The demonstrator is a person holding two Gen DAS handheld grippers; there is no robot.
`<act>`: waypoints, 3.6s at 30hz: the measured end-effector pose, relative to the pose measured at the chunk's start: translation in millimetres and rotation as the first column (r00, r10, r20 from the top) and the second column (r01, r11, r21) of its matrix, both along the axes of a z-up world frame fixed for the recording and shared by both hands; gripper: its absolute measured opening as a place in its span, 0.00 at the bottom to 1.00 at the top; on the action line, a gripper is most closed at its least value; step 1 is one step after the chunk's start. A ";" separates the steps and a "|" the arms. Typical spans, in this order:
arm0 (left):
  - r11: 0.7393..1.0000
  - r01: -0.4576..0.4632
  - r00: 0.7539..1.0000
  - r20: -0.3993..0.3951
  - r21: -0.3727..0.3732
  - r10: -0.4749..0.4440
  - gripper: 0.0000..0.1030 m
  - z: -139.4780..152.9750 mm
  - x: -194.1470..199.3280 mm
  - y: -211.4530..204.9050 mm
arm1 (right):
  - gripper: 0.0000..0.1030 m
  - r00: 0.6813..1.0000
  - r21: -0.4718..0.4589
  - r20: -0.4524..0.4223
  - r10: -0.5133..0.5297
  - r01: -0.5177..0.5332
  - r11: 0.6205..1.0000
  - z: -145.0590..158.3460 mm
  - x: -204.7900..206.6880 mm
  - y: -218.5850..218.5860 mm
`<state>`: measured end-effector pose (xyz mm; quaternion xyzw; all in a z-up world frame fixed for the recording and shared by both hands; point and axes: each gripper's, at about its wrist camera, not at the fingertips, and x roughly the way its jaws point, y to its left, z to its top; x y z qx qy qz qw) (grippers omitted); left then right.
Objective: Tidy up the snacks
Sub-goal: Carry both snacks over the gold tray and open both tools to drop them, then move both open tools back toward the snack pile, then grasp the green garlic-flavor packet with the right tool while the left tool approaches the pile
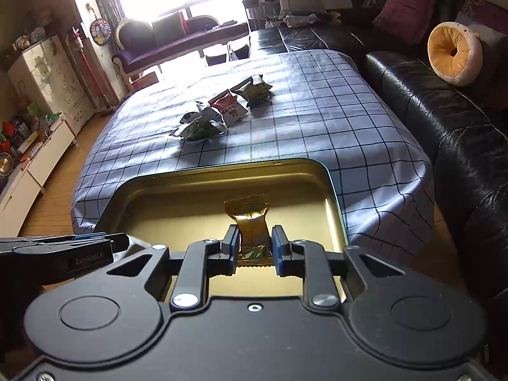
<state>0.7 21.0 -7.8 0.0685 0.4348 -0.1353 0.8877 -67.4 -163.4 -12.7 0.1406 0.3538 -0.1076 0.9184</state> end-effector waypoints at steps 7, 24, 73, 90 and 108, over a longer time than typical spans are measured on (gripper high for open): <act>1.000 -0.002 1.000 0.015 0.016 0.002 0.36 -4.3 0.4 -2.9 | 0.31 1.000 0.003 -0.012 0.002 -0.002 1.000 -4.2 2.3 0.4; 0.998 -0.020 0.998 0.067 0.054 0.017 0.38 -17.9 1.9 -6.4 | 0.31 0.992 -0.113 0.121 -0.040 0.053 0.992 -12.5 0.5 10.8; 0.993 -0.029 0.994 0.112 0.115 0.016 0.44 -35.6 44.0 -10.2 | 0.31 0.998 -0.320 0.070 0.003 0.020 0.947 -36.0 42.8 0.3; 0.993 0.043 0.997 0.063 0.114 -0.050 0.53 5.7 105.2 -28.4 | 0.32 0.967 -0.136 -0.215 0.139 -0.170 0.976 -4.3 106.3 -19.9; 0.995 0.010 1.000 0.016 0.104 -0.011 0.53 1.8 231.1 -45.7 | 0.34 0.951 -0.052 -0.268 0.155 -0.175 0.983 6.2 250.0 -80.0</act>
